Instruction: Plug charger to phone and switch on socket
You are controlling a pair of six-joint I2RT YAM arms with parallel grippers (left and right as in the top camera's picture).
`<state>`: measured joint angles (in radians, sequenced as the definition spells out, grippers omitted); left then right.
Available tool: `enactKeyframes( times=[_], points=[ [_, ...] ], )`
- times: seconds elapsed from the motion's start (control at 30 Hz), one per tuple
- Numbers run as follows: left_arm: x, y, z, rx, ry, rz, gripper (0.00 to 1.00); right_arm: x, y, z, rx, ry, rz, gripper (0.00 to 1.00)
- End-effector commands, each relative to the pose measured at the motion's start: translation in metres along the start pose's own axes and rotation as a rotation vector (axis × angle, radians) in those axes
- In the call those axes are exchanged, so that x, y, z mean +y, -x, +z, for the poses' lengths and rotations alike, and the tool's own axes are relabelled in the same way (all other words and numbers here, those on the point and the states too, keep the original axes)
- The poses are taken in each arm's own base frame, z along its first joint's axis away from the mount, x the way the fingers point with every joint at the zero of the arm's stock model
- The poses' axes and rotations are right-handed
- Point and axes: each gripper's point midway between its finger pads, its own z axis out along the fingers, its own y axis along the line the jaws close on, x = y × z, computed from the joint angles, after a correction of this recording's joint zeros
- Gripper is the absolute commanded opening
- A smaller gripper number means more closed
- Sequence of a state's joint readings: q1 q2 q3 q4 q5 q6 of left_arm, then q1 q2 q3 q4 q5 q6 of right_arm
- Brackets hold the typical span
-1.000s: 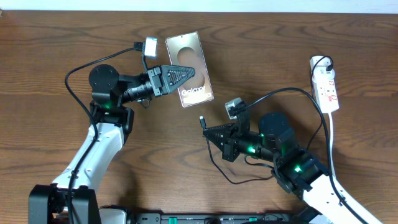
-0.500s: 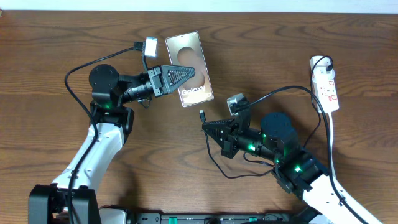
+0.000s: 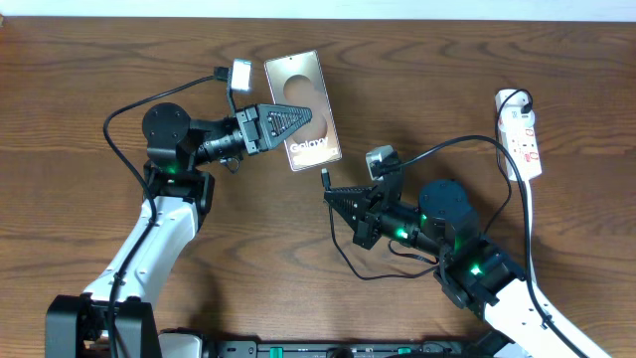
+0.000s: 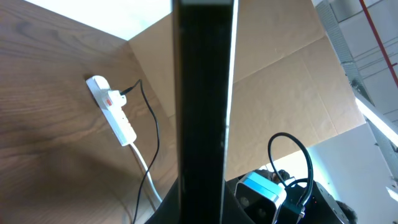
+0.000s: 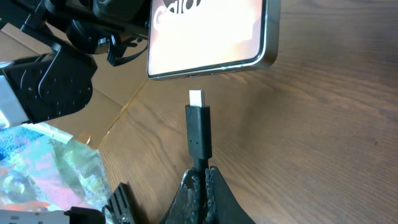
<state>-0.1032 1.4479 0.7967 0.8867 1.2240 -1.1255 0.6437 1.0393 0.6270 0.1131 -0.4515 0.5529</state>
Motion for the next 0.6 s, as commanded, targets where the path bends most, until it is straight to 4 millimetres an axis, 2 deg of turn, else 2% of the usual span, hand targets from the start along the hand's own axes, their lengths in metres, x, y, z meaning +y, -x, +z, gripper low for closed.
enactKeyframes(
  times=[0.0, 0.2, 0.57],
  points=[
    [-0.0119, 0.0024, 0.0030, 0.004, -0.019, 0.035, 0.07, 0.0029, 0.0054, -0.0008, -0.018, 0.000, 0.003, 0.01],
    [-0.0124, -0.0021, 0.0106, 0.010, -0.020, 0.022, 0.07, -0.0010, 0.0030, 0.0029, -0.009, -0.008, 0.016, 0.01],
    [-0.0124, -0.0021, 0.0109, 0.009, -0.020, 0.025, 0.08, -0.0041, 0.0017, 0.0052, -0.005, -0.016, 0.020, 0.01]
  ],
)
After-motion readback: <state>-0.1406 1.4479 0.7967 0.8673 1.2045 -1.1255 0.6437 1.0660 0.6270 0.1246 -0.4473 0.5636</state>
